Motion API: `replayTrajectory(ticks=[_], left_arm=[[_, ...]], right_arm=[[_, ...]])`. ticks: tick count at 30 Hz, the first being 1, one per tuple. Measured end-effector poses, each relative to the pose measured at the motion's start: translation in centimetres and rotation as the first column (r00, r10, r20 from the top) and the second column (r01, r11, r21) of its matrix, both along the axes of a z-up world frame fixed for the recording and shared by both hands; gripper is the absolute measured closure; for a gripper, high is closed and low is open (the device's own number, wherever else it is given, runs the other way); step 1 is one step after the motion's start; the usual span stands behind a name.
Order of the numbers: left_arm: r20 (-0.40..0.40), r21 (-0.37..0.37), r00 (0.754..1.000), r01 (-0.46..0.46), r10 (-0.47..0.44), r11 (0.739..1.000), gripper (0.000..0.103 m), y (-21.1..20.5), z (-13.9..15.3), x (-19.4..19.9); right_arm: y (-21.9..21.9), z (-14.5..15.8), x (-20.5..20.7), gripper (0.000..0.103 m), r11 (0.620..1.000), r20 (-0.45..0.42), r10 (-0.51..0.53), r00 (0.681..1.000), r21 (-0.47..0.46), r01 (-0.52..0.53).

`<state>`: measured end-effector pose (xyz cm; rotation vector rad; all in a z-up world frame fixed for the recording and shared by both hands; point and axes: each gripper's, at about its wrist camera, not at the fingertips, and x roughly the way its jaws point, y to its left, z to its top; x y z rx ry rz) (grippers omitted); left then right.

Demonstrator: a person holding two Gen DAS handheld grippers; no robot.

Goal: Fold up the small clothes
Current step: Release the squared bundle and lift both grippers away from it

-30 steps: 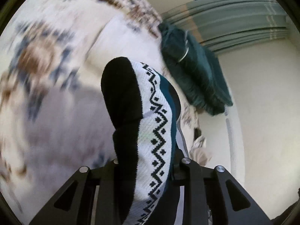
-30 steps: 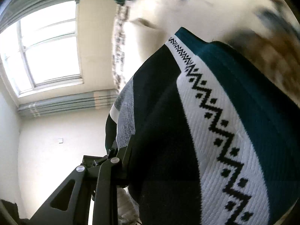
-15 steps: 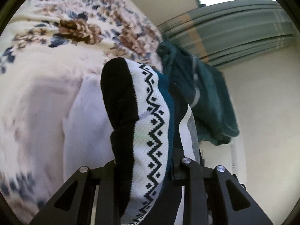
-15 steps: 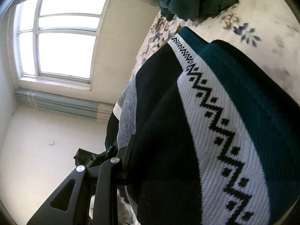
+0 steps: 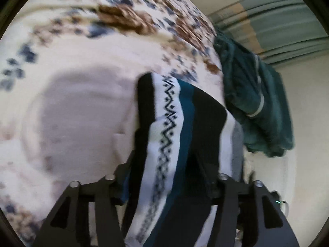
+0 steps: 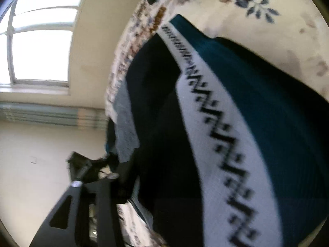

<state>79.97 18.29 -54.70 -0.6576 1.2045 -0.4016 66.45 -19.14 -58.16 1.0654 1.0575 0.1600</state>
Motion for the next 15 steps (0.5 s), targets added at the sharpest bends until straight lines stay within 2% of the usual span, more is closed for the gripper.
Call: replayTrajectory(ticks=[2, 4, 6, 7, 9, 10, 11, 12, 15], left_arm=[[0.018, 0.102, 0.999, -0.046, 0.044, 0.994, 0.039, 0.7, 1.1, -0.9], [0.063, 0.194, 0.995, -0.082, 0.071, 0.978, 0.031, 1.0, 2.6, -2.3], [0.124, 0.303, 0.991, -0.087, 0.051, 0.949, 0.007, 0.6, 4.4, -3.9], [0.146, 0.349, 0.989, -0.083, 0.034, 0.933, 0.004, 0.1, 5.3, -4.9], [0.193, 0.45, 0.981, -0.091, 0.003, 0.889, 0.003, -0.9, 7.3, -7.3], [0.211, 0.475, 0.977, -0.094, -0.009, 0.875, 0.002, -1.3, 8.0, -8.1], [0.234, 0.507, 0.972, -0.107, -0.017, 0.855, 0.0, -1.8, 9.0, -9.3], [0.251, 0.526, 0.968, -0.119, -0.019, 0.842, 0.0, -2.2, 9.9, -10.2], [0.298, 0.577, 0.954, -0.161, -0.023, 0.801, 0.0, -3.6, 12.6, -13.0]], right_arm=[[-0.3, 0.7, -0.7, 0.041, 1.0, -0.02, 0.003, 1.0, -0.027, -0.003], [-0.2, 2.1, -1.7, 0.039, 0.995, -0.051, 0.018, 0.999, -0.1, -0.023], [0.2, 3.8, -2.5, 0.032, 0.976, -0.075, 0.04, 0.996, -0.21, -0.055], [0.5, 4.7, -2.9, 0.031, 0.958, -0.083, 0.054, 0.995, -0.277, -0.076], [1.3, 7.2, -3.6, 0.024, 0.887, -0.111, 0.074, 0.991, -0.446, -0.116], [1.5, 7.9, -3.5, 0.015, 0.855, -0.117, 0.079, 0.99, -0.502, -0.128], [2.1, 9.4, -3.7, 0.006, 0.787, -0.133, 0.089, 0.987, -0.599, -0.152], [2.7, 10.7, -4.1, 0.003, 0.726, -0.142, 0.101, 0.985, -0.666, -0.17], [4.1, 14.4, -5.6, 0.001, 0.576, -0.158, 0.115, 0.981, -0.794, -0.196]])
